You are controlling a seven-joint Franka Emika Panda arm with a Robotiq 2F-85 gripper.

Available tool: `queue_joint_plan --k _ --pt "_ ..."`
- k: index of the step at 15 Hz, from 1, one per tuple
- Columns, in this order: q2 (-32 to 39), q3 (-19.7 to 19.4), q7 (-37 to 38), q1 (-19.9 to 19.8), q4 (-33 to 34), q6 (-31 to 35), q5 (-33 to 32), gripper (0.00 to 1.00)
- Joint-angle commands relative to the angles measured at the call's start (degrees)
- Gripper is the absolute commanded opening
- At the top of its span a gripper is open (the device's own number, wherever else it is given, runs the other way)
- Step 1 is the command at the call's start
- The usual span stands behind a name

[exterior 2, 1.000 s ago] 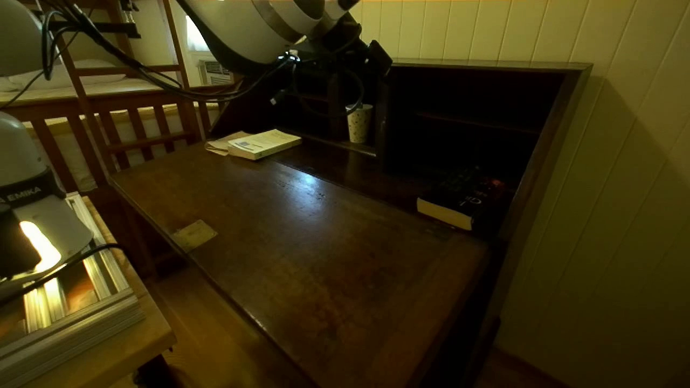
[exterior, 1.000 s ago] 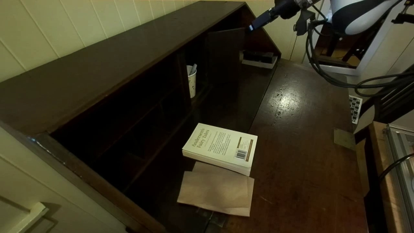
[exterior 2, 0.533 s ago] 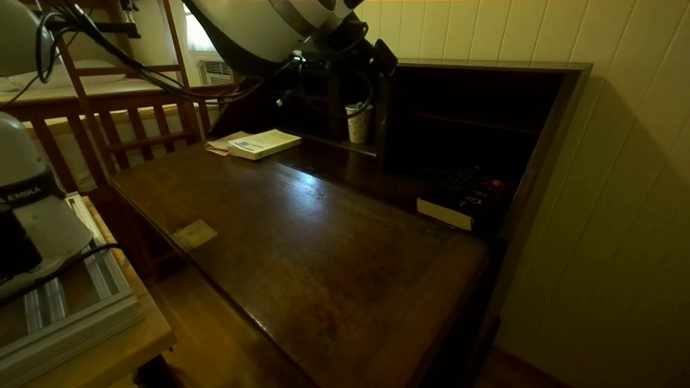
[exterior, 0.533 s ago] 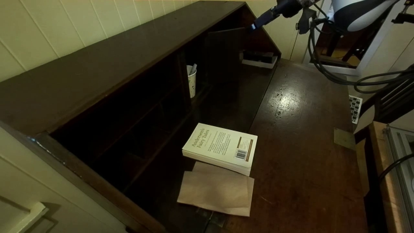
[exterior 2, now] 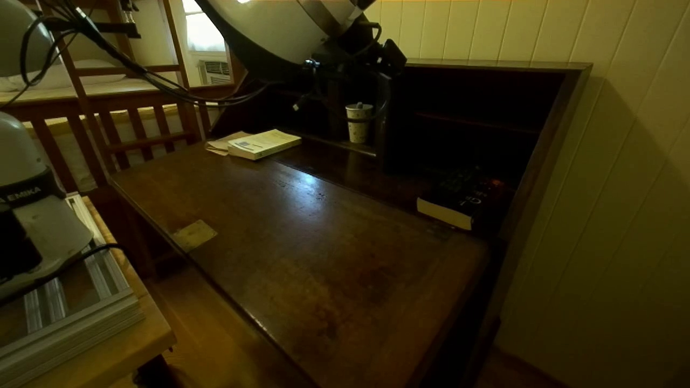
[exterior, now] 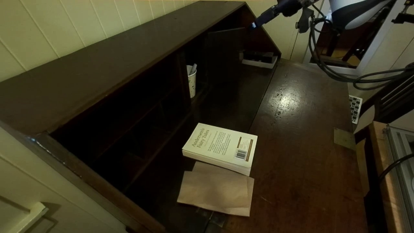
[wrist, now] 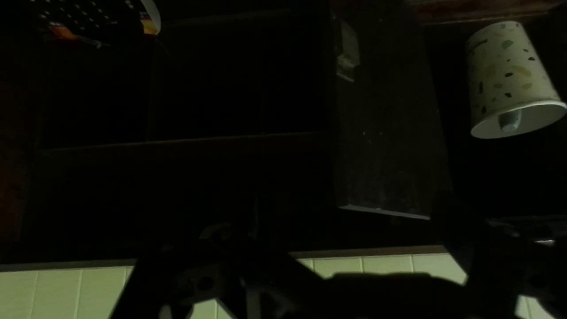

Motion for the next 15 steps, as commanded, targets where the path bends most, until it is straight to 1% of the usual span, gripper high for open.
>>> queue_joint_plan --k 1,7,11,15 --pt "3.25 -1.58 5.53 1.44 5.14 3.77 -6.38 1.0" --pt "6.69 -5.37 14.84 5.82 12.61 9.87 -14.08 1.0" --pt "8.52 -8.93 22.27 10.25 18.1 13.18 -18.7 1.0" --pt "10.04 -13.18 30.77 15.49 22.96 17.4 -24.09 1.0"
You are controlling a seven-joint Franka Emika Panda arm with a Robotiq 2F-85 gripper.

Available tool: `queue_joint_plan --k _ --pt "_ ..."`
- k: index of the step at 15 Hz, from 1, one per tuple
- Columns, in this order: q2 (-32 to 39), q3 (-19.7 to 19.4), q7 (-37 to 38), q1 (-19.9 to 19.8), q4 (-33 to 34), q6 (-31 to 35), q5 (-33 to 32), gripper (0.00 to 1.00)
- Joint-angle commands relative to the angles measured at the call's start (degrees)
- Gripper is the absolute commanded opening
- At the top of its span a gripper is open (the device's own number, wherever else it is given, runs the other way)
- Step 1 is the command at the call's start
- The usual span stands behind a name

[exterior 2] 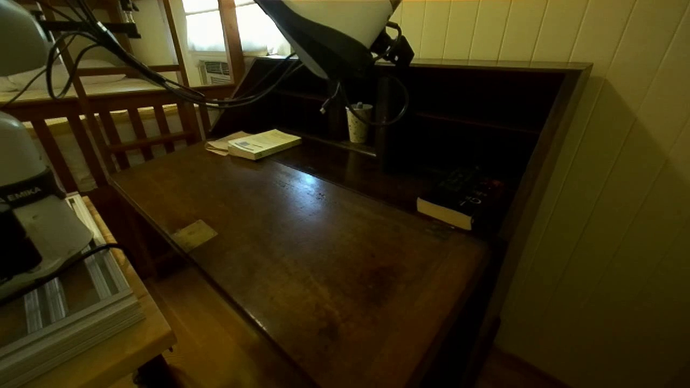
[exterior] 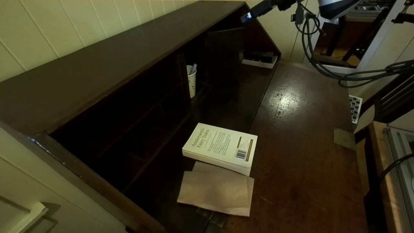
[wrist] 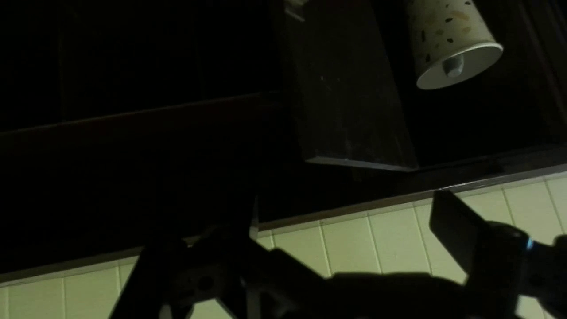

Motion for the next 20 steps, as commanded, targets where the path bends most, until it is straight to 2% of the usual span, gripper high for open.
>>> queue_joint_plan --k 1,7,17,18,20 --pt "2.9 -4.38 9.76 5.66 7.02 5.5 -7.15 1.0" --pt "3.45 -10.87 20.82 12.78 13.26 10.75 -14.73 1.0" --pt "4.65 -19.12 34.8 21.95 20.73 17.31 -23.07 1.0" --pt "3.53 -28.96 31.5 29.05 19.72 19.49 -17.03 1.0" --pt "3.99 -35.28 32.98 33.89 20.57 21.67 -16.34 1.0"
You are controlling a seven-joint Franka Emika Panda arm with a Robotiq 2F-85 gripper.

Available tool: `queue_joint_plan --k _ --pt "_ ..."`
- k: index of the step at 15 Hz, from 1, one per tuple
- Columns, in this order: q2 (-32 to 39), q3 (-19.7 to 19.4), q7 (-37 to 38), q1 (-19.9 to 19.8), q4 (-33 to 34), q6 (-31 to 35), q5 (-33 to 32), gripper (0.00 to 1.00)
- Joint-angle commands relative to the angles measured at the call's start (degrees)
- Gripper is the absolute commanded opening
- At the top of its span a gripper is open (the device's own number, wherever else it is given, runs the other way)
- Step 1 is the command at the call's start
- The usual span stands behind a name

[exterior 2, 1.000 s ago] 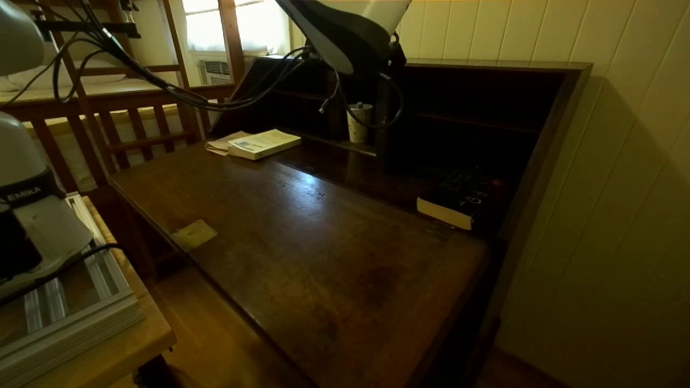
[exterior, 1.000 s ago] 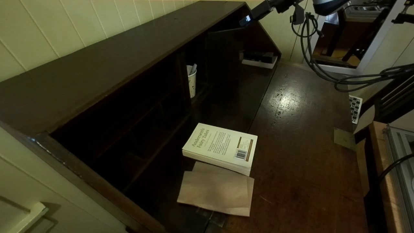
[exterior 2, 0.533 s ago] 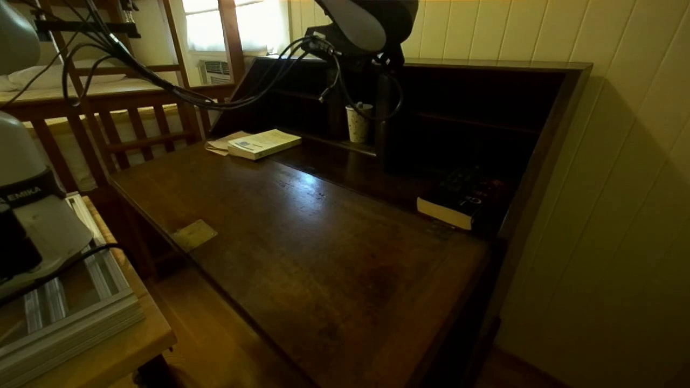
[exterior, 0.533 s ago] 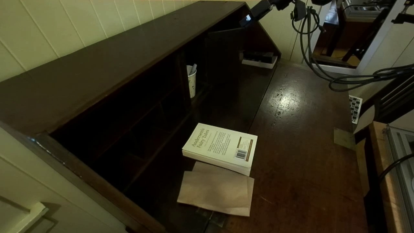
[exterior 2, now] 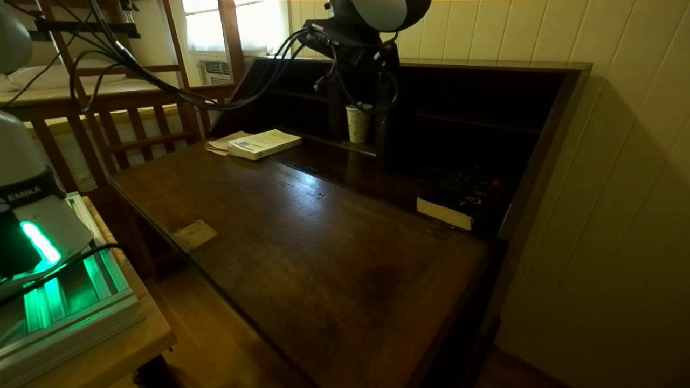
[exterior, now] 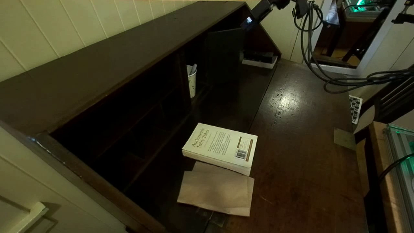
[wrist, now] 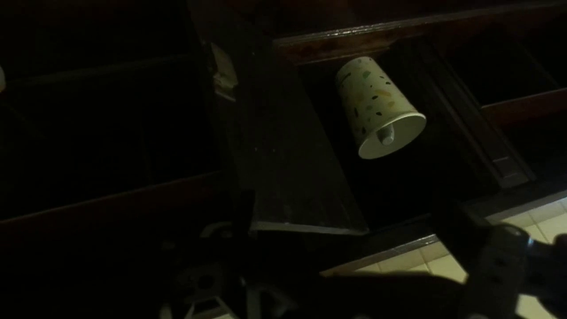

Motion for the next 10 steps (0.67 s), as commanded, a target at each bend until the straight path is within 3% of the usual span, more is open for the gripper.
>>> queue_joint_plan --k 1,5,10 --pt "1.24 -13.25 2.07 10.76 2.88 5.16 2.61 1.0" --pt "1.86 -21.15 2.11 17.29 3.22 7.22 4.33 1.0" --pt "1.49 -24.95 2.35 20.71 2.82 7.57 4.54 1.0"
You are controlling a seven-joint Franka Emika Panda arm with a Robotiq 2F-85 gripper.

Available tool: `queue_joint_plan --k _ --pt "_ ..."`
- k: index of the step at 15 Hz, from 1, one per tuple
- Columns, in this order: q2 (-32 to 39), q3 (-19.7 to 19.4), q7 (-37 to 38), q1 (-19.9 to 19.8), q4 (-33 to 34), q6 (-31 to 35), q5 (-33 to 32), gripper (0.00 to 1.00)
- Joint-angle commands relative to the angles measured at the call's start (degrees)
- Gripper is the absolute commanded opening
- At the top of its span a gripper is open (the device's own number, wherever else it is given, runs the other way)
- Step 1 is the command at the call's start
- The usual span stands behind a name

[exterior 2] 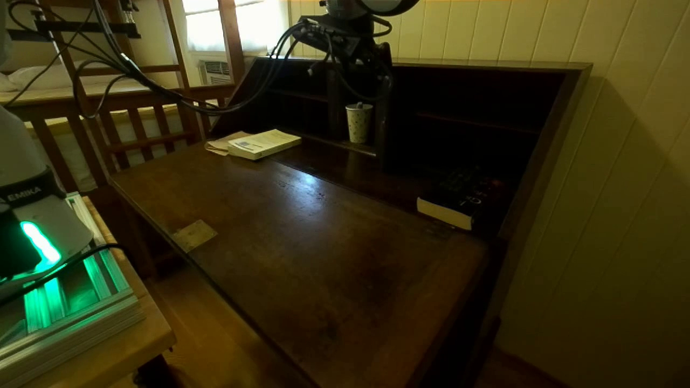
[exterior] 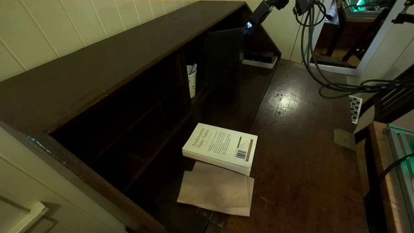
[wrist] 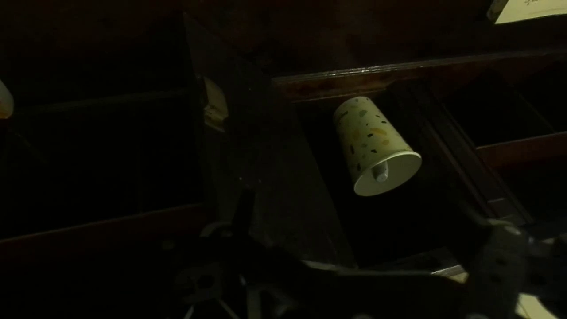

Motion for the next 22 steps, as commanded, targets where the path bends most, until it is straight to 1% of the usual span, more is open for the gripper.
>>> queue_joint_plan --k 1,4,6,10,18,22 --pt "0.67 -3.61 1.6 2.58 1.37 0.81 0.43 1.0" --pt "-0.24 -6.7 4.09 4.48 0.63 -0.86 -1.22 1.0" --pt "-0.11 -8.09 5.0 5.07 0.55 -2.66 -1.1 1.0" --pt "1.07 -9.65 7.08 5.67 1.81 -6.08 -0.53 1.0" --pt "4.23 -5.23 0.15 3.04 5.24 -7.51 5.62 1.0" --pt "5.91 -4.38 -1.79 2.83 6.85 -8.39 6.99 1.0"
